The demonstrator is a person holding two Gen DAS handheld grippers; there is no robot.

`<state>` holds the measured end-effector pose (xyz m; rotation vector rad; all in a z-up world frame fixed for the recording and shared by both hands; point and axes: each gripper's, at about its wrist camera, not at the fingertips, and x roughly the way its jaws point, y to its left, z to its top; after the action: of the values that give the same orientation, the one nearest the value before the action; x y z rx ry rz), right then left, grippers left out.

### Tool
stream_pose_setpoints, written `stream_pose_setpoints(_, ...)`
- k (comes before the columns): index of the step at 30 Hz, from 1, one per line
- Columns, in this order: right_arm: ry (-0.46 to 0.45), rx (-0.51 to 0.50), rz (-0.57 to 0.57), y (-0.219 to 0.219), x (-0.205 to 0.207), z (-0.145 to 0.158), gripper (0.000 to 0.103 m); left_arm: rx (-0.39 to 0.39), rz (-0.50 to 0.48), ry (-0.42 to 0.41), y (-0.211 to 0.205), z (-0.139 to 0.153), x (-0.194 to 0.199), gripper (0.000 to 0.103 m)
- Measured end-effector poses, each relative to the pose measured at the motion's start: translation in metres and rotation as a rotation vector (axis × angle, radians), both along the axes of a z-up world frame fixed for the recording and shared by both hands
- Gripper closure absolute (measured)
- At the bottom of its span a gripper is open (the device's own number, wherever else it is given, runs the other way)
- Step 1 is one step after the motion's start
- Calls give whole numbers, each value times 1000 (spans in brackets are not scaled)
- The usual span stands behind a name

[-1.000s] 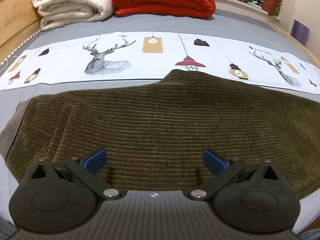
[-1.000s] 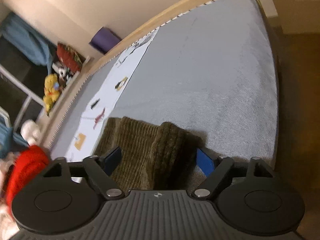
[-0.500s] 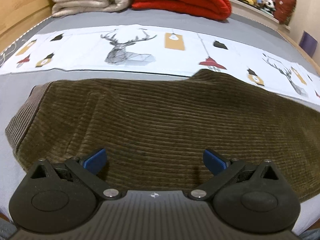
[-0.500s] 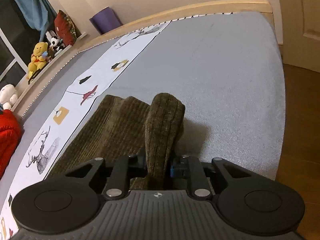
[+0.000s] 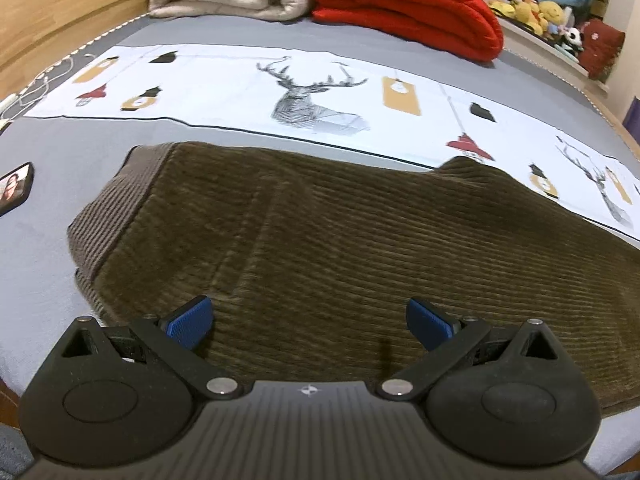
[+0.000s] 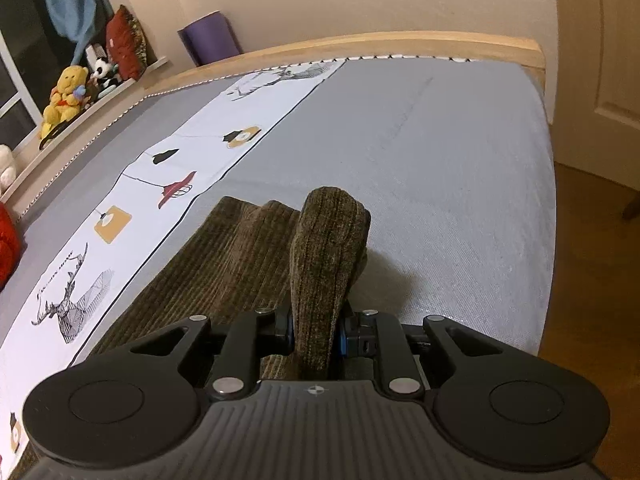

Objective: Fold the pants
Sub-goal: 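Grasp the pant leg cuff with the right tool and lift it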

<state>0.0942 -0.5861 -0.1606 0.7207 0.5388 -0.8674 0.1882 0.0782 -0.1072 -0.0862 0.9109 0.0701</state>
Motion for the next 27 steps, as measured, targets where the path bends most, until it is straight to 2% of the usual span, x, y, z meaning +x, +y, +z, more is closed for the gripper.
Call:
stream_pose_setpoints(3, -10, 7, -2, 1, -5, 2, 83, 31, 16, -14, 5, -1, 0, 0)
stream_pose_setpoints(7, -30, 1, 15, 4, -6, 9, 83, 13, 22, -9, 8, -3, 6, 0)
stream_pose_setpoints(12, -4, -12, 10, 7, -2, 8, 83, -31, 16, 19, 6, -5, 15, 0)
stream_pose_setpoints(17, 30, -10, -6, 6, -1, -3, 83, 0, 10, 14, 2, -7, 17, 0)
stream_pose_setpoints(27, 12, -19, 14, 13, -2, 4, 83, -8, 16, 15, 2, -6, 20, 0)
